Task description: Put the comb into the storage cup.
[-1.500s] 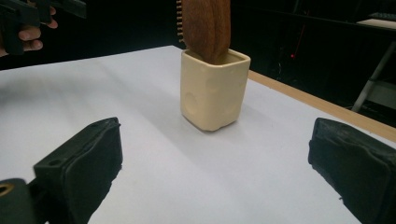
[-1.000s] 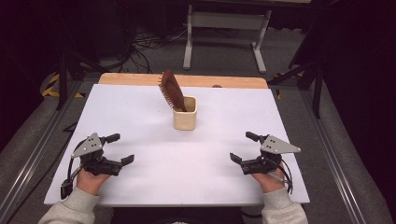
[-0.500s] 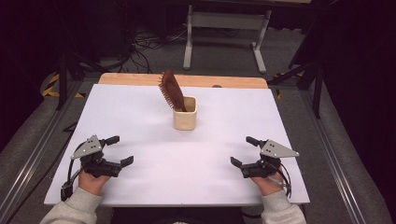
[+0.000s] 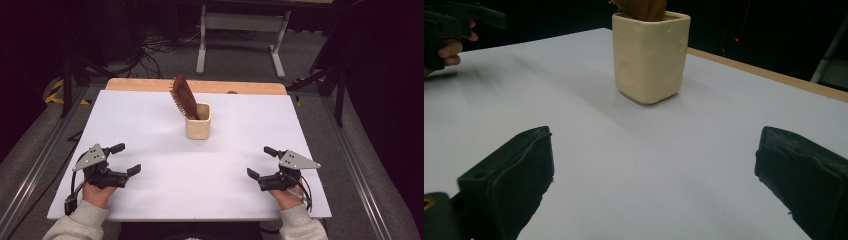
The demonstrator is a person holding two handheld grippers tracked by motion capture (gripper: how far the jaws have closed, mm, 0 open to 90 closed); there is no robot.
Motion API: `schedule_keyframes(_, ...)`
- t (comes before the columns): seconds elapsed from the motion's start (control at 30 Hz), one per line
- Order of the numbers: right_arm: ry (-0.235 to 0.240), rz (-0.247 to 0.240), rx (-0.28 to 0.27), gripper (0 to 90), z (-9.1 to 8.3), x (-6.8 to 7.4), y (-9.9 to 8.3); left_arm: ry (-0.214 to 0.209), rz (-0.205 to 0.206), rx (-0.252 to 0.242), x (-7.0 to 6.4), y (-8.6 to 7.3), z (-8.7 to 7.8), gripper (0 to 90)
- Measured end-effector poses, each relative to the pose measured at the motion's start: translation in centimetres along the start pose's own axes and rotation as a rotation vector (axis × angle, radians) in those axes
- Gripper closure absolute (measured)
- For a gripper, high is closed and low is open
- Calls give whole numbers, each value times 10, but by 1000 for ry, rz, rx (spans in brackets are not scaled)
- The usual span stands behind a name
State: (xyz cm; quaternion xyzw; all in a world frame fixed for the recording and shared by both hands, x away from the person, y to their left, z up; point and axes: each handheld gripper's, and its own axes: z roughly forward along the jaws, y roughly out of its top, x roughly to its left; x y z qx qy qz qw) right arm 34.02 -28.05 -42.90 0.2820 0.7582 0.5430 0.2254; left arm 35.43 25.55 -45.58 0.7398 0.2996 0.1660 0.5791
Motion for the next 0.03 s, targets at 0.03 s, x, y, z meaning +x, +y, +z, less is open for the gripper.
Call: schedule_keyframes(0.03,-1,0,0,32,0,0,0,5,1,6,0,1,0,16)
